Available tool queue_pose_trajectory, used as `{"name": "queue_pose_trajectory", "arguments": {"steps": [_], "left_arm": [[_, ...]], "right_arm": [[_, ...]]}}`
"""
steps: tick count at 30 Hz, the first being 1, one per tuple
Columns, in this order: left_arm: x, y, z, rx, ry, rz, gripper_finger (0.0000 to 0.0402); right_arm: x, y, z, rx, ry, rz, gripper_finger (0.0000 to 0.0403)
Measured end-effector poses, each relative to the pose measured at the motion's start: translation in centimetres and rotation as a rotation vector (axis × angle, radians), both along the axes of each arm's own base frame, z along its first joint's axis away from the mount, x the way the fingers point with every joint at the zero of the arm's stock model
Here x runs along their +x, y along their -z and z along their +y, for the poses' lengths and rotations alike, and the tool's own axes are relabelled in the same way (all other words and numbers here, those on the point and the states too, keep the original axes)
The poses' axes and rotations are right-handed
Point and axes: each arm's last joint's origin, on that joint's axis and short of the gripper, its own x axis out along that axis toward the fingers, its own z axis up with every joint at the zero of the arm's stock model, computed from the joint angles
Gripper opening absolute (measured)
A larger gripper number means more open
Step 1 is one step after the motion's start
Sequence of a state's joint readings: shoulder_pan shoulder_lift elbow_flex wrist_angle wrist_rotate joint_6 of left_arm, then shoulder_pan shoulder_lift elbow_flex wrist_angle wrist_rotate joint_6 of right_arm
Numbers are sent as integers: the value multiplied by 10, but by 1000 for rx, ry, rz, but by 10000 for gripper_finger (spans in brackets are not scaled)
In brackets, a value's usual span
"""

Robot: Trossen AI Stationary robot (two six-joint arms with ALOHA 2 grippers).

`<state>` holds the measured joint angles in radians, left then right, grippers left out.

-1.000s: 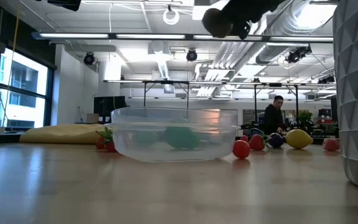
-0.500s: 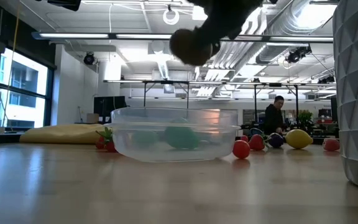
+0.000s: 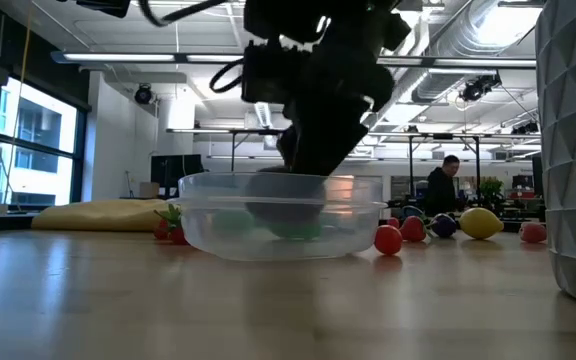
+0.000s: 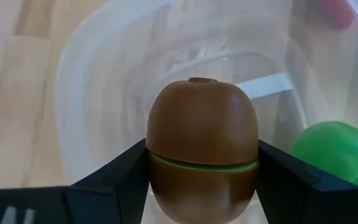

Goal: Pick and placing Produce into tupperware
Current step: Put the brown kiwi into the transparent bin, then put the red cherry into the transparent bin

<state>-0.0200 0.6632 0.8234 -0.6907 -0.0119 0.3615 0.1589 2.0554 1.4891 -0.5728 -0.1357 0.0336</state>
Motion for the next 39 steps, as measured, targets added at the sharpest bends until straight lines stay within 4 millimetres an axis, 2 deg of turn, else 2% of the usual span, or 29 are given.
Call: {"name": "queue_pose_trajectory", "arguments": {"steps": [15, 24, 31, 34, 39], "left_arm": [[0, 0, 0, 0, 0, 0, 51], [0, 0, 0, 0, 0, 0, 51], [0, 0, 0, 0, 0, 0, 51], [0, 0, 0, 0, 0, 0, 51], [0, 0, 0, 0, 0, 0, 51]], "right_arm": [[1, 6, -2, 20, 90, 37, 225], [1, 6, -2, 5, 91, 30, 263], [1, 6, -2, 1, 87, 29, 267], [1, -4, -2, -4, 89, 16, 267], [0, -46, -4, -69, 102, -54, 268]]}}
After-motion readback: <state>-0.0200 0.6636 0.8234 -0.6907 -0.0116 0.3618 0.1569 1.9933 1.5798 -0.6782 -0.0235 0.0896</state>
